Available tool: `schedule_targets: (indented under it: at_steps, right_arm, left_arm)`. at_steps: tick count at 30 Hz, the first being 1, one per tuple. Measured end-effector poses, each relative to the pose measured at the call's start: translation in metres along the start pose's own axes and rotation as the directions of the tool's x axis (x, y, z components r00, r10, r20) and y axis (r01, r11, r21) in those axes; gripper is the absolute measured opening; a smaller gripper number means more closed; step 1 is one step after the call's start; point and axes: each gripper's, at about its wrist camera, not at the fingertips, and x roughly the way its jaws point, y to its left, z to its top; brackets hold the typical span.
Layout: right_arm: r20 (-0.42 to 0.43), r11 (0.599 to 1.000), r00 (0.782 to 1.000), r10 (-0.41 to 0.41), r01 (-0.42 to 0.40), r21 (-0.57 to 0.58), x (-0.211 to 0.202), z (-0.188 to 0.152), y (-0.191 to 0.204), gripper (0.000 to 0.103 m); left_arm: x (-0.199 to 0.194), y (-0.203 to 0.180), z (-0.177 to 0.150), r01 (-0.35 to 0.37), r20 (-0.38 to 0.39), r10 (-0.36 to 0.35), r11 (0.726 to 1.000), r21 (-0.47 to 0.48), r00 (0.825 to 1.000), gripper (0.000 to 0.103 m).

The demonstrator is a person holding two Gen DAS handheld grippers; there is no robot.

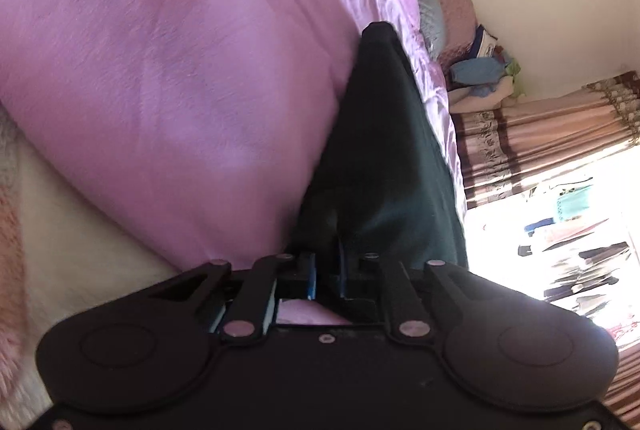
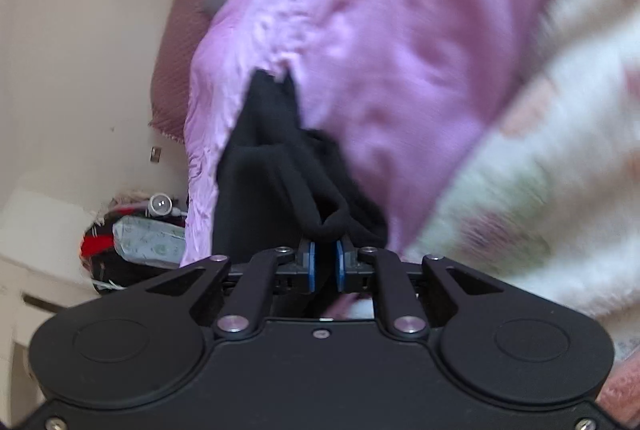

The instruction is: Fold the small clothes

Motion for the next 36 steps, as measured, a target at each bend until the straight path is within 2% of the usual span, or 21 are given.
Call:
schedule_targets:
  at_steps: [2, 3, 4, 6, 8, 9, 11, 13, 15, 17, 20, 22, 24, 27, 29, 31, 33, 36]
  right_arm:
    - [0.004, 1.0, 1.0, 0.019, -0.019, 0.017, -0.005, 0.0, -0.003, 0.015]
    - [0.01, 1.0, 1.0, 0.021, -0.021, 0.004, -0.011, 0.001, 0.0, 0.02]
    - [0.021, 0.999, 1.0, 0.015, -0.014, -0.029, -0.017, 0.002, 0.007, 0.021]
    - [0.063, 0.989, 0.998, -0.003, 0.012, -0.144, -0.028, 0.004, 0.029, 0.022]
    - [0.13, 0.945, 0.991, -0.036, 0.076, -0.319, -0.035, 0.001, 0.063, 0.022]
    - [0.155, 0.91, 0.987, -0.033, 0.094, -0.405, -0.036, -0.004, 0.08, 0.022]
    - [0.194, 0.853, 0.98, -0.032, 0.128, -0.506, -0.031, -0.012, 0.105, 0.023]
    - [0.176, 0.806, 0.984, 0.001, 0.103, -0.583, -0.021, -0.016, 0.122, 0.024]
    - [0.134, 0.789, 0.991, 0.012, 0.073, -0.61, -0.006, -0.019, 0.128, 0.031]
    - [0.108, 0.779, 0.994, -0.001, 0.069, -0.623, 0.012, -0.019, 0.129, 0.031]
    - [0.142, 0.762, 0.988, -0.058, 0.136, -0.634, 0.031, -0.019, 0.119, 0.031]
    - [0.165, 0.764, 0.981, -0.105, 0.186, -0.618, 0.039, -0.015, 0.109, 0.031]
    - [0.162, 0.794, 0.978, -0.128, 0.199, -0.575, 0.041, -0.012, 0.094, 0.029]
    - [0.151, 0.841, 0.982, -0.113, 0.175, -0.512, 0.042, -0.006, 0.07, 0.021]
    - [0.138, 0.859, 0.985, -0.103, 0.159, -0.487, 0.039, -0.006, 0.062, 0.019]
    - [0.124, 0.861, 0.987, -0.104, 0.152, -0.486, 0.037, -0.005, 0.064, 0.019]
    - [0.116, 0.861, 0.987, -0.113, 0.156, -0.484, 0.033, -0.003, 0.075, 0.021]
    - [0.145, 0.814, 0.987, -0.063, 0.135, -0.566, 0.027, -0.002, 0.107, 0.035]
  left_arm:
    - [-0.005, -0.003, 0.004, 0.016, -0.025, -0.017, 1.0, -0.015, 1.0, 0.014]
    - [-0.011, -0.007, 0.003, 0.017, -0.041, -0.017, 1.0, 0.001, 0.999, 0.02]
    - [-0.018, -0.013, 0.001, 0.014, -0.053, -0.012, 0.999, 0.037, 0.999, 0.023]
    - [-0.034, -0.032, -0.007, 0.014, -0.052, -0.005, 0.984, 0.176, 0.999, 0.029]
    - [-0.044, -0.053, -0.014, 0.038, -0.032, -0.03, 0.949, 0.312, 0.999, 0.031]
    - [-0.047, -0.063, -0.016, 0.054, -0.018, -0.051, 0.931, 0.36, 0.999, 0.037]
    - [-0.043, -0.082, -0.014, 0.079, 0.007, -0.09, 0.905, 0.419, 0.996, 0.041]
    - [-0.032, -0.098, -0.008, 0.084, 0.03, -0.11, 0.884, 0.461, 0.993, 0.044]
    - [-0.017, -0.109, -0.002, 0.054, 0.043, -0.087, 0.863, 0.503, 0.995, 0.047]
    - [-0.002, -0.109, 0.001, 0.031, 0.038, -0.061, 0.843, 0.537, 0.997, 0.048]
    - [0.026, -0.112, 0.006, -0.045, 0.046, 0.023, 0.816, 0.577, 0.999, 0.048]
    - [0.034, -0.103, 0.005, -0.064, 0.043, 0.049, 0.816, 0.574, 0.998, 0.048]
    - [0.043, -0.095, 0.003, -0.076, 0.039, 0.065, 0.808, 0.585, 0.997, 0.049]
    - [0.051, -0.078, 0.004, -0.055, 0.02, 0.052, 0.836, 0.546, 0.998, 0.05]
    - [0.048, -0.069, 0.001, -0.04, 0.01, 0.042, 0.843, 0.537, 0.999, 0.05]
    - [0.049, -0.075, 0.006, -0.029, 0.002, 0.033, 0.846, 0.533, 0.999, 0.05]
    - [0.042, -0.09, 0.01, 0.008, 0.006, -0.012, 0.849, 0.528, 1.0, 0.048]
    - [0.031, -0.119, 0.02, 0.062, 0.036, -0.104, 0.804, 0.592, 0.994, 0.049]
